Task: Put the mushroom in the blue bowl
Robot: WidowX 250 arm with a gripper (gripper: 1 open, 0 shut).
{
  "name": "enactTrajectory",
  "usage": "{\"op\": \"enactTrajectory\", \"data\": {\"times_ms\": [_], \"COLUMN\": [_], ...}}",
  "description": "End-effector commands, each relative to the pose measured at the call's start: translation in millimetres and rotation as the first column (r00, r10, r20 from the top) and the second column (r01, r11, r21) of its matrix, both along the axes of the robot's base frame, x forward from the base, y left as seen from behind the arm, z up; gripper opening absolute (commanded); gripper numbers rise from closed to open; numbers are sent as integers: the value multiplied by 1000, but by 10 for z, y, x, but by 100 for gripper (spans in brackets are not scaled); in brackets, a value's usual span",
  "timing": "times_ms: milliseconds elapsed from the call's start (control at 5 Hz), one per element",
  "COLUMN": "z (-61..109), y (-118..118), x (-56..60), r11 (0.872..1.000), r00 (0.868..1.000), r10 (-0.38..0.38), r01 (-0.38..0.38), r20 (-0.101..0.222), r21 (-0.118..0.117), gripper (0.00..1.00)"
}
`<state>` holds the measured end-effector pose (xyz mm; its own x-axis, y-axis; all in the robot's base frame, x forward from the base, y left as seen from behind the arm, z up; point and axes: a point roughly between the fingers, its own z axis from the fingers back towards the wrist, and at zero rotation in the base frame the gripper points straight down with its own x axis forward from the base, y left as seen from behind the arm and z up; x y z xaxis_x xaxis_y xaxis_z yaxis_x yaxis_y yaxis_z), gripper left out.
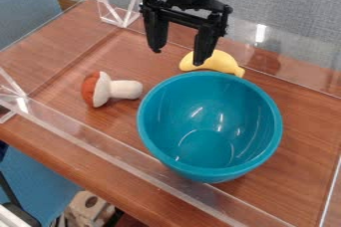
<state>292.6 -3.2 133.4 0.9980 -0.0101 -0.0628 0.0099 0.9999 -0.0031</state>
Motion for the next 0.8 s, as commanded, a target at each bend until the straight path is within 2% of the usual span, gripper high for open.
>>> {"op": "enactTrajectory", "data": {"times_ms": [0, 200, 400, 600], "z": [-109, -230, -320, -449], "y": [106, 240, 622, 1060], "x": [-56, -117, -150, -208], "r11": [996, 982, 961, 955], "r00": [996, 981, 961, 955], "r10": [-91, -191, -276, -296], "r01": [91, 190, 276, 296], "r20": [-16, -29, -32, -32], "r21": [-3, -7, 0, 11], "gripper": [100, 100, 100, 100]}}
